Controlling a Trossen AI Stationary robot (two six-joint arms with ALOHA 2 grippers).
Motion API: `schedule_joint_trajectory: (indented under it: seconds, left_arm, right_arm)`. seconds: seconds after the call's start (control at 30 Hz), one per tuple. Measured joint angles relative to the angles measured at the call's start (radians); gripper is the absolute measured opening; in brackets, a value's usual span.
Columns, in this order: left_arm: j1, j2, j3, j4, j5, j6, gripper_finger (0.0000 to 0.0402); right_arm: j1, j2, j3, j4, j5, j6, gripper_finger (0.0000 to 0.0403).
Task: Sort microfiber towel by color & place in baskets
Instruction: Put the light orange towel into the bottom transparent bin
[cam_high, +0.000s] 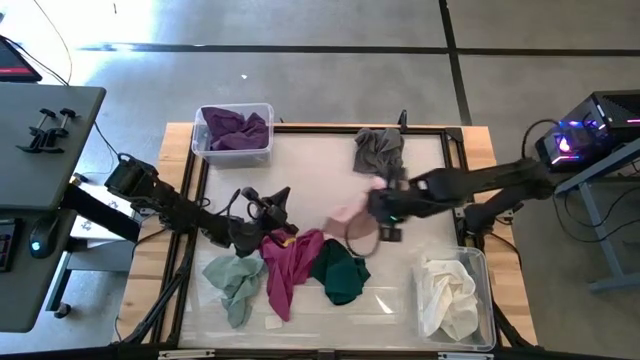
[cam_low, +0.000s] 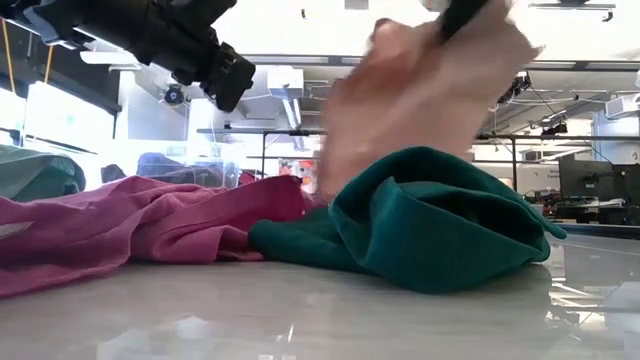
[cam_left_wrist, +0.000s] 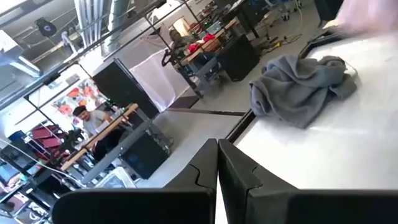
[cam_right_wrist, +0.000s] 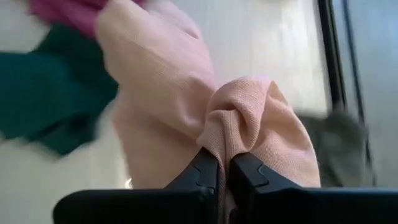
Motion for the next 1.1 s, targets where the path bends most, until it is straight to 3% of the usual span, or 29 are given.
schedule_joint_trajectory:
  seconds: [0.13, 0.3, 0.43, 0.57, 0.83, 1.1]
  left_arm:
    - [0.0, 0.0, 0.0, -0.07, 0.0, -0.05, 0.0]
    - [0.001, 0.0, 0.0, -0.092, 0.009, -0.054, 0.0]
    - [0.002, 0.0, 0.0, -0.11, 0.044, -0.062, 0.0]
    - [0.006, 0.0, 0.0, -0.124, 0.073, -0.079, 0.0]
    - [0.017, 0.0, 0.0, -0.125, 0.112, -0.08, 0.0]
    - [0.017, 0.0, 0.0, -0.125, 0.147, -0.087, 0.0]
  right_arm:
    - [0.112, 0.006, 0.258, -0.346, -0.042, 0.302, 0.0005]
    - [0.25, -0.043, 0.406, -0.247, -0.296, 0.485, 0.0005]
    - [0.389, -0.055, 0.477, -0.337, -0.258, 0.761, 0.0005]
    - [0.514, -0.056, 0.469, -0.331, -0.233, 1.015, 0.0005]
    - [0.698, -0.055, 0.344, -0.334, -0.196, 1.365, 0.0005]
    - [0.781, -0.166, -0.01, -0.321, -0.317, 1.626, 0.0005]
